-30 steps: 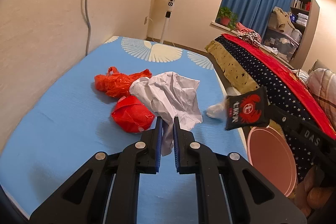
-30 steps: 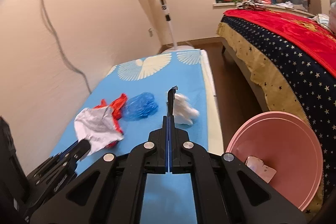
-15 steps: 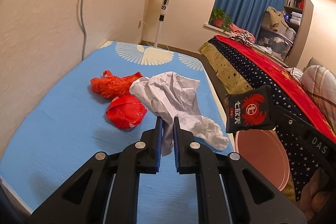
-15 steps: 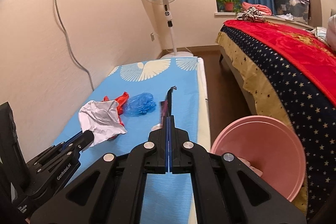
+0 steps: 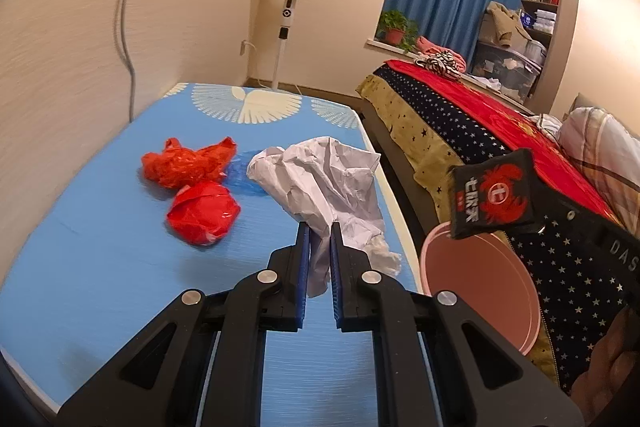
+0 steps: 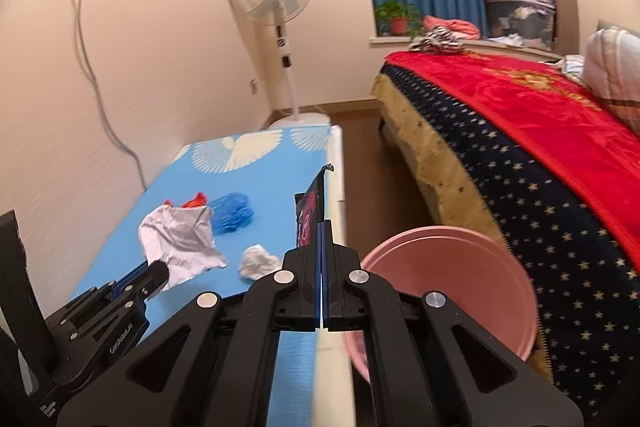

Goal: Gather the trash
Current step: 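Carry the snack packet in the right gripper over the bucket while the left gripper carries the white paper there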

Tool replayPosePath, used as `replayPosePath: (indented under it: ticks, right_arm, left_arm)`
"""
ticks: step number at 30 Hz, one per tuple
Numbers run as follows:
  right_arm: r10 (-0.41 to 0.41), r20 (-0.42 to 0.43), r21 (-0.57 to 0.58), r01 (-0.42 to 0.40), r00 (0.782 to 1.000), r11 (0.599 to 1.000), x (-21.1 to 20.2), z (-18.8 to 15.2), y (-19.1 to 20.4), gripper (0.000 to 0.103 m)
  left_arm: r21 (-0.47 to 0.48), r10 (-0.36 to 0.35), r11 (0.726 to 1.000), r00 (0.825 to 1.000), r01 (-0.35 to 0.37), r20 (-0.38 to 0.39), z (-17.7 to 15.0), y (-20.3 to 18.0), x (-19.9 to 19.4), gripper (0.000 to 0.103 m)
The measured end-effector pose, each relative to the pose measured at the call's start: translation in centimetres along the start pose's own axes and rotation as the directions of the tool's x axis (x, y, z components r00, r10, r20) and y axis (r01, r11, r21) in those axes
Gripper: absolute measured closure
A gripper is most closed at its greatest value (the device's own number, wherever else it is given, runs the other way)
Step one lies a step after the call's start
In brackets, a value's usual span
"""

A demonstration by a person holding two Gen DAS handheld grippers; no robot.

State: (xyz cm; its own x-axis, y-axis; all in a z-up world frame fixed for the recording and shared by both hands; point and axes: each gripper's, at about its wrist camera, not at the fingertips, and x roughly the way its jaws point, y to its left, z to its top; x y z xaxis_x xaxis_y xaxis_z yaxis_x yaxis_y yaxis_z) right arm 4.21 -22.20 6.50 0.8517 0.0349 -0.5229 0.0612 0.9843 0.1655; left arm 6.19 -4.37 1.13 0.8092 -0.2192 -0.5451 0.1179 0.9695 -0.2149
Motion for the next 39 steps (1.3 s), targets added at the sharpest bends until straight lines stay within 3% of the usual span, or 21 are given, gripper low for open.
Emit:
replayPosePath:
  ticks: [14, 39]
  right_arm:
    - [-0.101, 0.037, 0.059, 0.098, 0.994, 0.993, -1.5, 0.5, -3.3, 0.103]
    - [-0.213, 0.007, 0.147, 0.21, 0.977, 0.967, -1.1, 0.2, -8.0, 0.103]
  left_arm:
    - [0.055, -0.051, 0.997, 0.999, 0.051, -0.011, -0.4, -3.2, 0.5, 0.093]
    - [0.105, -0.138, 0.984, 0.988, 0.144, -0.062, -1.3, -7.7, 2.4, 0.093]
